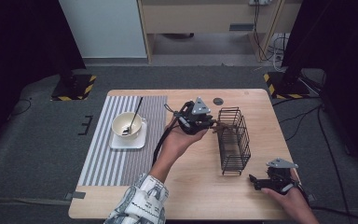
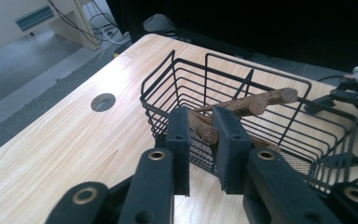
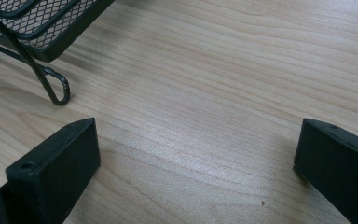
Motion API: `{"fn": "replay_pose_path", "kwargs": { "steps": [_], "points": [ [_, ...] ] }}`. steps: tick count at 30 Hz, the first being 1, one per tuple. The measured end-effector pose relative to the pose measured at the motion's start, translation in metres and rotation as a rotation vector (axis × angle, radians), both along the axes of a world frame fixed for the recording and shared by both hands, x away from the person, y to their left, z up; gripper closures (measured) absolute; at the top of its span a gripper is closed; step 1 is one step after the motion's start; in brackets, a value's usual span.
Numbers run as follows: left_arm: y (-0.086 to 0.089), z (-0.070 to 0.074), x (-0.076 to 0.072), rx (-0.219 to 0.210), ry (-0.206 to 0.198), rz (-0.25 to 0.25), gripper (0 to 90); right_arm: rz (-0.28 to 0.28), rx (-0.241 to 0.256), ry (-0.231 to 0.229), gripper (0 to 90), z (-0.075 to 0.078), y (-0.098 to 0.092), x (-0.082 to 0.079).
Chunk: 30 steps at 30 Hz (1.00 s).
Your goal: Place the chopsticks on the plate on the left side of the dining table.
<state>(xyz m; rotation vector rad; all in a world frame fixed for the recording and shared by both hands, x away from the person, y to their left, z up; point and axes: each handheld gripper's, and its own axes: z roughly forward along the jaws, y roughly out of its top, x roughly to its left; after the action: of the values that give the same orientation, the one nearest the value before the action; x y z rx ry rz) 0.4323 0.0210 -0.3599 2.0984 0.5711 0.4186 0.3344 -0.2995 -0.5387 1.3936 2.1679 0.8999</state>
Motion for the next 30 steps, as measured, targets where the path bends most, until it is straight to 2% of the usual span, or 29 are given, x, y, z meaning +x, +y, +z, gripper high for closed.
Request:
{"fn": "replay_pose_path", "kwargs": {
  "steps": [2,3,7,13,23,30],
  "points": [
    [-0.001,0.0,-0.001,0.002,-0.004,-0.001,81.7,0.0,0.0,0.0,0.2,0.0,0.0,0.0],
    [-0.001,0.0,-0.001,0.02,-0.021,0.004,83.1,0.0,0.0,0.0,0.2,0.0,0.0,0.0],
    [0.0,0.002,-0.003,0.029,-0.043,0.01,83.5,0.0,0.0,0.0,0.2,0.0,0.0,0.0],
    [0.008,0.005,-0.005,-0.029,-0.052,0.02,83.7,0.001,-0.001,0.0,0.2,0.0,0.0,0.0],
    [0.033,-0.002,-0.005,-0.146,-0.036,0.014,83.7,0.001,-0.001,0.0,0.2,0.0,0.0,0.0],
    [0.043,-0.002,-0.006,-0.192,-0.052,0.019,83.8,0.001,-0.002,0.0,0.2,0.0,0.0,0.0]
  ]
}}
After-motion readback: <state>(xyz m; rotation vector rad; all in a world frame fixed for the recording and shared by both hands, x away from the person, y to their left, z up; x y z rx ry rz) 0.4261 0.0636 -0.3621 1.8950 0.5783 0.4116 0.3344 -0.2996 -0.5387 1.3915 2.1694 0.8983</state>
